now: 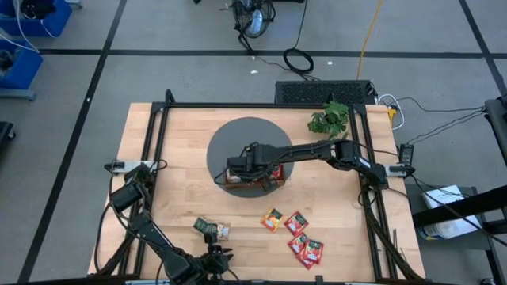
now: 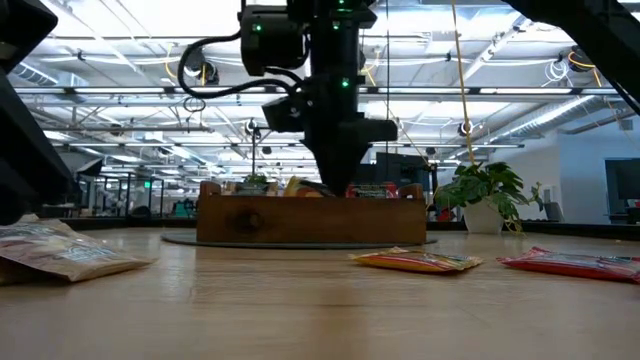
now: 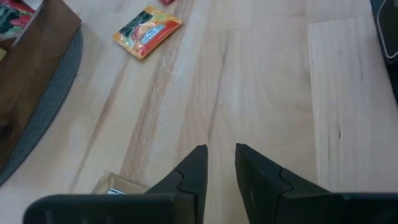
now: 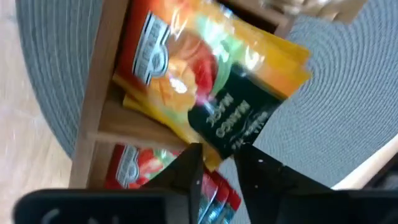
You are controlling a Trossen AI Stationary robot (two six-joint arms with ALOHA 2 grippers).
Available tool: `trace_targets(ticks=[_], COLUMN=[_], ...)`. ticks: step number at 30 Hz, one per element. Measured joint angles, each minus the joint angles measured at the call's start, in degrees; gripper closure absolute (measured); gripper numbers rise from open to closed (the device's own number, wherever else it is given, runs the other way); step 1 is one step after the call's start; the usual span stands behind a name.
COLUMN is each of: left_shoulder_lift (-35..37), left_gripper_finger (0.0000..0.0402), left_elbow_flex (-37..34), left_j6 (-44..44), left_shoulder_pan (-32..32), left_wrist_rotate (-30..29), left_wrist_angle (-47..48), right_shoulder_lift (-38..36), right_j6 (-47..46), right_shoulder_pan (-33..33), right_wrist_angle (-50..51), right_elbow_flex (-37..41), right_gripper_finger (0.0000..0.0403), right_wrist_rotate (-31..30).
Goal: Pick & Place Tea
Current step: Put the yellow tea bag into the middle section of the wooden organizer, then put the brown tea bag into the left section of the wooden organizer
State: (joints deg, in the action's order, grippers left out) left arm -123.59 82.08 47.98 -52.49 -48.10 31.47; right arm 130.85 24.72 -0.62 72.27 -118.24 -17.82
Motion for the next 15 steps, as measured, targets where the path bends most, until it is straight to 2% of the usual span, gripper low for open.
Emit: trace_targets(ticks=[8, 12, 15], left_shoulder_lift=[0.00, 0.00, 0.00], left_gripper_finger=[0.0314, 0.0314, 0.0314], left_elbow_flex=[0.00, 0.02, 0.02], left_j6=[-0.92, -0.95, -0.75], left_shoulder_pan=[-0.37, -0.84, -1.29], left_wrist_rotate=[-0.46, -0.91, -1.53], left_wrist_angle=[0.07, 0.10, 0.10], right_shoulder_lift=[-4.46, -8.19, -12.18], right_j6=[-1.29, -3.36, -6.82], right_shoulder_pan=[-0.84, -1.84, -3.12], right_wrist_angle=[-2.73, -2.78, -3.73], right_elbow_flex=[0.07, 0.07, 0.29], right_gripper_finger=[0.0266, 0.0262, 0.0269], right_wrist_rotate=[0.02, 0.59, 4.78])
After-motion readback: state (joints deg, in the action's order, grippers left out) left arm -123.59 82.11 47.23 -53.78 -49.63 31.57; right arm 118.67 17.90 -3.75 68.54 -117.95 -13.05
